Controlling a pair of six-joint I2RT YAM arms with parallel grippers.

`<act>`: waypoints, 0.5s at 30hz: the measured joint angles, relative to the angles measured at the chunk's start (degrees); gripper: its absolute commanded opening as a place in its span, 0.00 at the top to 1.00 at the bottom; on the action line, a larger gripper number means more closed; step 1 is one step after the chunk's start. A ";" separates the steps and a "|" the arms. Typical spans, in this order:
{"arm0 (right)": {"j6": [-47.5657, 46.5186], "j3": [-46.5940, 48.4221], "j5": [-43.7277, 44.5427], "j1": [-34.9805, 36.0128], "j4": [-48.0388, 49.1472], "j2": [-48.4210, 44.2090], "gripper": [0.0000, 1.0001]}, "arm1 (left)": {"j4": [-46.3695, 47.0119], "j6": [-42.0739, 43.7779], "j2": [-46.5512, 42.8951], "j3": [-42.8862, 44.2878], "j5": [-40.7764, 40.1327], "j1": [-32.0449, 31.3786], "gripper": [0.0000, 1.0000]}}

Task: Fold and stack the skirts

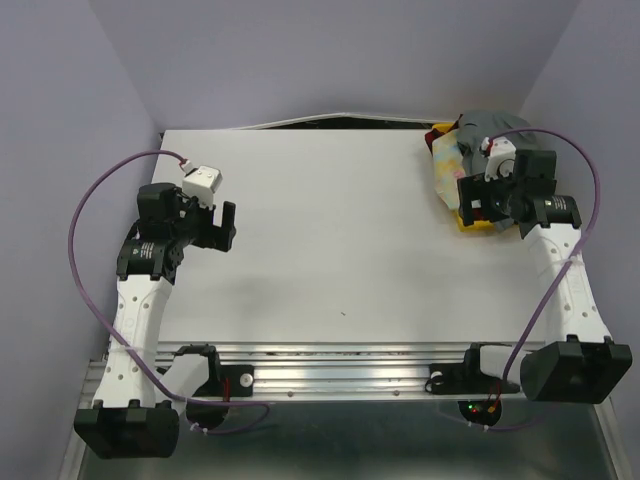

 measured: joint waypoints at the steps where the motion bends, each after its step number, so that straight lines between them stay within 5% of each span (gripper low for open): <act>1: 0.00 0.24 0.70 0.00 0.20 0.33 0.00 | 0.00 0.11 0.00 0.00 0.15 0.00 0.01; 15: -1.29 26.80 14.51 0.00 4.42 28.55 0.00 | -2.86 2.43 4.31 1.33 3.72 0.00 0.01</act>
